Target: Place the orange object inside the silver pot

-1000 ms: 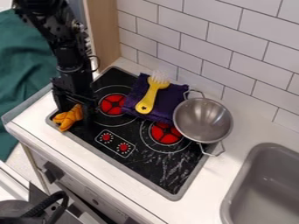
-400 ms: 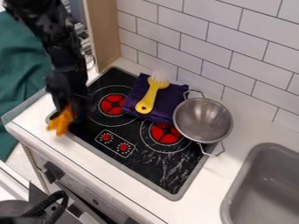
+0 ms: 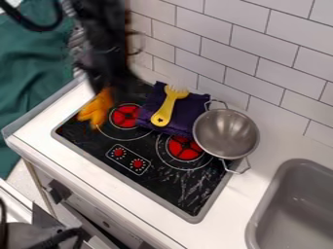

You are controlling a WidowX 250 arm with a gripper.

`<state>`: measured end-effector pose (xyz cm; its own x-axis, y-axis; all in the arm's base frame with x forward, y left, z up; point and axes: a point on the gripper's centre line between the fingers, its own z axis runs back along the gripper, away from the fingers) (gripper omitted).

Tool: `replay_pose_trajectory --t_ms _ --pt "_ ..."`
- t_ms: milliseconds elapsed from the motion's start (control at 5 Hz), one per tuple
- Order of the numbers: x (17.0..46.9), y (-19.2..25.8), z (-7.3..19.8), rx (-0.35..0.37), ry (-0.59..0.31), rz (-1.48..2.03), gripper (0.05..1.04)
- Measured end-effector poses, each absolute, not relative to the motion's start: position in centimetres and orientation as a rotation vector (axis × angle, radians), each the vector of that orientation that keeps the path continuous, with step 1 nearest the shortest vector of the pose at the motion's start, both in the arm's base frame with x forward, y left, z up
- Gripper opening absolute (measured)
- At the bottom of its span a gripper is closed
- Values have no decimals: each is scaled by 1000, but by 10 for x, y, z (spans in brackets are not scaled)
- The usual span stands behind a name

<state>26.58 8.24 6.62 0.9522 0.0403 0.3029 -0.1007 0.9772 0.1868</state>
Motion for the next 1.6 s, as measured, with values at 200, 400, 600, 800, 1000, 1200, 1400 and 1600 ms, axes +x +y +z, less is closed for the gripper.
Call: replay_pose_trajectory --t_ms 200,400,600,800,1000,1200,1400,1600 --pt "280 32 89 228 -360 -22 399" --pt "301 -16 86 211 -353 -76 399" --pt "327 -49 72 194 -307 -106 399" --pt "350 -57 61 168 -262 -121 399" --pt "362 -54 39 135 -200 -113 399" --pt "364 -42 27 142 -145 -75 399" --pt "362 -37 26 143 -133 -56 399" --pt "359 -34 22 125 -122 -46 470"
